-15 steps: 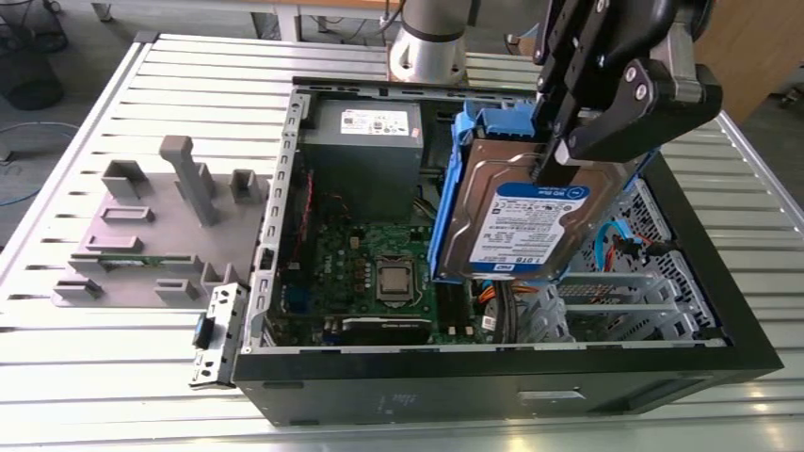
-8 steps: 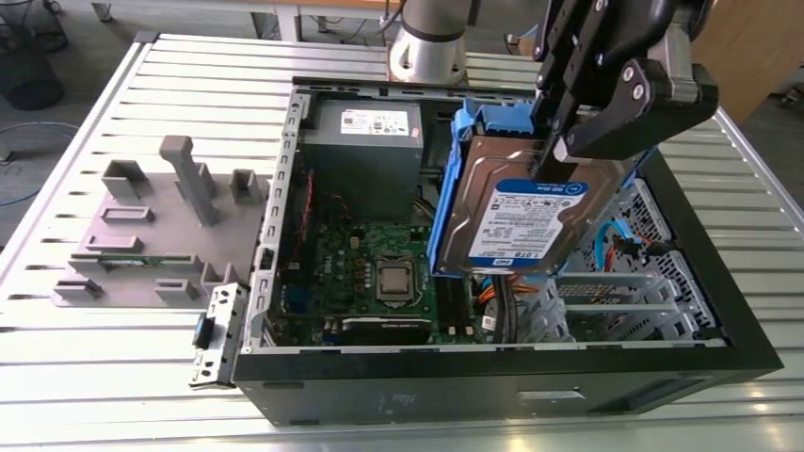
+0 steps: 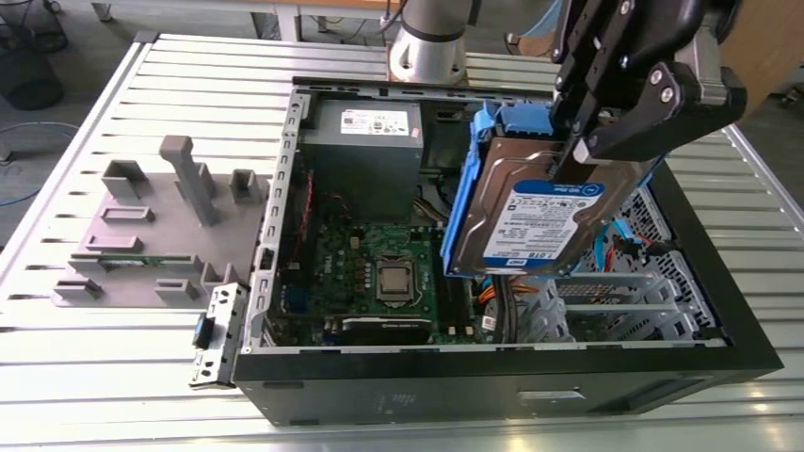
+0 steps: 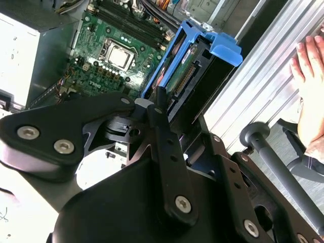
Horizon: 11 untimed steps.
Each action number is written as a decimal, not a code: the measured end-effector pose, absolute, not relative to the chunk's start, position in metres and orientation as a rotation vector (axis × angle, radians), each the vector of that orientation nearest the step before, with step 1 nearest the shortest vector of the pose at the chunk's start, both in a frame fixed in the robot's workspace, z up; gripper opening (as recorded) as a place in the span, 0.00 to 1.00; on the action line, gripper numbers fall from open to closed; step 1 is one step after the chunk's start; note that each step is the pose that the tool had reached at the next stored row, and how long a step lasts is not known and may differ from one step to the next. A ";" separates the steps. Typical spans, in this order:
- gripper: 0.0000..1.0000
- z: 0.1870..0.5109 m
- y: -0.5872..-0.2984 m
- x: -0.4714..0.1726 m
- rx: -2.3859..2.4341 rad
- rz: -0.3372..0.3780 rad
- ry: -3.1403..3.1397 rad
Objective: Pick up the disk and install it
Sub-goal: 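Pick up the disk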
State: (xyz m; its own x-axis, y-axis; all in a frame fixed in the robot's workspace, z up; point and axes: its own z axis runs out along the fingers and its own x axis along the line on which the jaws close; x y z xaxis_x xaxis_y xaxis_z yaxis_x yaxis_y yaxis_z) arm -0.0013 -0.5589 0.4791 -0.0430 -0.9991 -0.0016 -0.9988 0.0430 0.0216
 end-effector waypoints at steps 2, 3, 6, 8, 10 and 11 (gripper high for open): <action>0.35 0.479 -0.559 0.005 2.163 -0.026 -2.259; 0.35 0.479 -0.559 0.009 2.163 -0.026 -2.258; 0.35 0.479 -0.559 0.018 2.163 -0.027 -2.258; 0.35 0.479 -0.559 0.023 2.163 -0.027 -2.258; 0.35 0.478 -0.559 0.029 2.163 -0.027 -2.258; 0.35 0.478 -0.559 0.032 2.163 -0.027 -2.258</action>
State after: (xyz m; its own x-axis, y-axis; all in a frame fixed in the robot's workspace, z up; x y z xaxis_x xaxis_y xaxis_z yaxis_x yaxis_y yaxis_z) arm 0.0319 -0.5589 0.4783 -0.0430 -0.9991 -0.0016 -0.9988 0.0430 0.0222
